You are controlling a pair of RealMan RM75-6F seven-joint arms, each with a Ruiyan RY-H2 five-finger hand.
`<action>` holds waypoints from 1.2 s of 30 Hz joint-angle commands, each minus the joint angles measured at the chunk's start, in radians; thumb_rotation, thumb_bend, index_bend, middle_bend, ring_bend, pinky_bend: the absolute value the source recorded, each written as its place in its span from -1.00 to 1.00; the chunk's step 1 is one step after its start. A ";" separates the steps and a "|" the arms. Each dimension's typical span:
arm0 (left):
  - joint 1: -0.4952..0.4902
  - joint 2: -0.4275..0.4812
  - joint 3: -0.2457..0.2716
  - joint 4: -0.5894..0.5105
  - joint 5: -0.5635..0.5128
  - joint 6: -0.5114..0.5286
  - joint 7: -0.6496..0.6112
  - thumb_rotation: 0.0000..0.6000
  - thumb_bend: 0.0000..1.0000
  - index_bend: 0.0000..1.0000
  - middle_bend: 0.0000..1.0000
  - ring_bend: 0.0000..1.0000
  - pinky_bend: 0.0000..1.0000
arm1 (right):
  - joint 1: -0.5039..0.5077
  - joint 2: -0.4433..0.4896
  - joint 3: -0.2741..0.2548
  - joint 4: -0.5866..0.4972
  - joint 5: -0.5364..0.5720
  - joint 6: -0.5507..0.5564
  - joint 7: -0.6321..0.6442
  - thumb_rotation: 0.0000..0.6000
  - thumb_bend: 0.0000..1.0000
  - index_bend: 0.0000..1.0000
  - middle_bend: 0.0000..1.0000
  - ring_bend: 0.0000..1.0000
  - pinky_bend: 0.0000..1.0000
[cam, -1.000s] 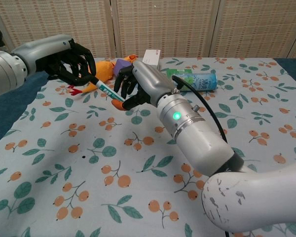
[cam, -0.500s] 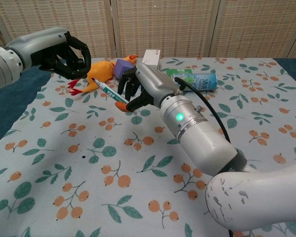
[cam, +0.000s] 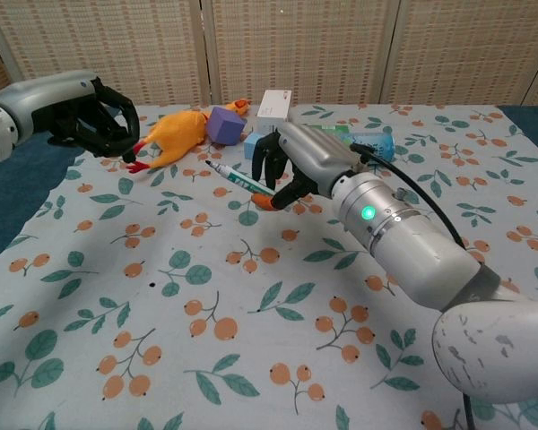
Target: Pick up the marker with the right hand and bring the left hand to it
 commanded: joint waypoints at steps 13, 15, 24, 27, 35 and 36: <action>-0.015 -0.057 0.078 0.088 0.012 -0.120 0.007 1.00 -0.03 -0.70 -0.47 -0.31 0.41 | -0.037 0.041 -0.095 -0.036 0.037 -0.103 -0.259 1.00 -0.34 -0.46 -0.11 -0.54 -0.83; -0.016 -0.056 0.084 0.094 0.016 -0.130 0.006 1.00 -0.06 -0.85 -0.59 -0.39 0.38 | -0.045 0.051 -0.081 -0.059 0.069 -0.105 -0.303 1.00 -0.34 -0.75 -0.27 -0.64 -0.86; -0.001 -0.004 0.103 0.036 0.047 -0.138 -0.004 1.00 -0.24 -1.00 -0.78 -0.63 0.22 | -0.117 0.230 -0.028 -0.381 0.268 -0.063 -0.546 1.00 -0.69 -1.00 -0.71 -0.96 -0.99; 0.009 0.022 0.110 0.010 0.069 -0.130 -0.011 1.00 -0.29 -1.00 -0.90 -0.76 0.15 | -0.159 0.336 -0.028 -0.546 0.315 -0.021 -0.585 1.00 -0.77 -1.00 -0.81 -1.00 -1.00; 0.071 0.159 0.135 -0.112 0.184 -0.080 -0.088 1.00 -0.32 -1.00 -1.00 -0.98 -0.08 | -0.287 0.665 -0.096 -0.917 0.334 0.139 -0.687 1.00 -0.78 -1.00 -0.98 -1.00 -1.00; 0.091 0.181 0.148 -0.130 0.215 -0.059 -0.109 1.00 -0.31 -1.00 -1.00 -0.98 -0.11 | -0.309 0.703 -0.114 -0.949 0.329 0.165 -0.698 1.00 -0.78 -1.00 -0.99 -1.00 -1.00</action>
